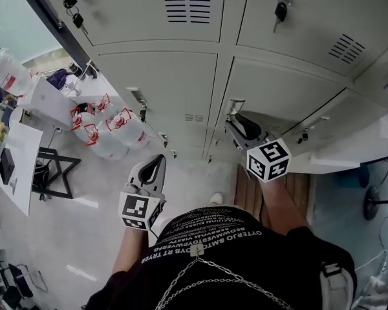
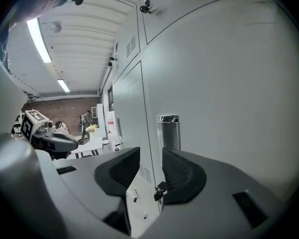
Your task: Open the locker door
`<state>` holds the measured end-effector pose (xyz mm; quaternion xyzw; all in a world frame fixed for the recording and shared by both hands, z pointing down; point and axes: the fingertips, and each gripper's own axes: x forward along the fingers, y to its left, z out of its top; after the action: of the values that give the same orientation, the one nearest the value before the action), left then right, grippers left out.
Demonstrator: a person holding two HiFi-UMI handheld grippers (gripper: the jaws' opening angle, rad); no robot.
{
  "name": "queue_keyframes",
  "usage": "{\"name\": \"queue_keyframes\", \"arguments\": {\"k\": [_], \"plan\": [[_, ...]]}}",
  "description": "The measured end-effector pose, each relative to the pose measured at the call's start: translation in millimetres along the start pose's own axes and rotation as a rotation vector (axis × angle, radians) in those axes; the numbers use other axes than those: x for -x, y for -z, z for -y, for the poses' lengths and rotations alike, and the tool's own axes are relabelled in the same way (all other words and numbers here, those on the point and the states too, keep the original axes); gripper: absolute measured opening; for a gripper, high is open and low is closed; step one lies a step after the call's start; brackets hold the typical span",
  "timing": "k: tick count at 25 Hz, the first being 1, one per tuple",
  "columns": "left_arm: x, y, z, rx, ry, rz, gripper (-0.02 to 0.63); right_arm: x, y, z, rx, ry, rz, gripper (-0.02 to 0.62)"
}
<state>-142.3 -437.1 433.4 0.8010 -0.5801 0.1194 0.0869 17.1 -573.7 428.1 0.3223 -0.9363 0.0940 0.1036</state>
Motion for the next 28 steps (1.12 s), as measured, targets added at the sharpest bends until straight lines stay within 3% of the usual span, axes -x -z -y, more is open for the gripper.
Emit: {"name": "queue_keyframes", "arguments": {"k": [7,14,19,28], "plan": [[12,1,-10,0.019,-0.093,0.001,0.005,-24,-1,10,-0.009,0.015,-0.033,0.165],[30,8,-13,0.025,-0.120,-0.003,0.005,-36,1,8,-0.026,0.028,-0.036,0.195],[37,12,-14,0.013,-0.089,-0.012,0.005,-24,4,-5,-0.043,0.021,-0.026,0.198],[39,16,-2,-0.022,0.038,-0.014,0.005,18,17,-35,-0.082,0.068,0.011,0.198]]}}
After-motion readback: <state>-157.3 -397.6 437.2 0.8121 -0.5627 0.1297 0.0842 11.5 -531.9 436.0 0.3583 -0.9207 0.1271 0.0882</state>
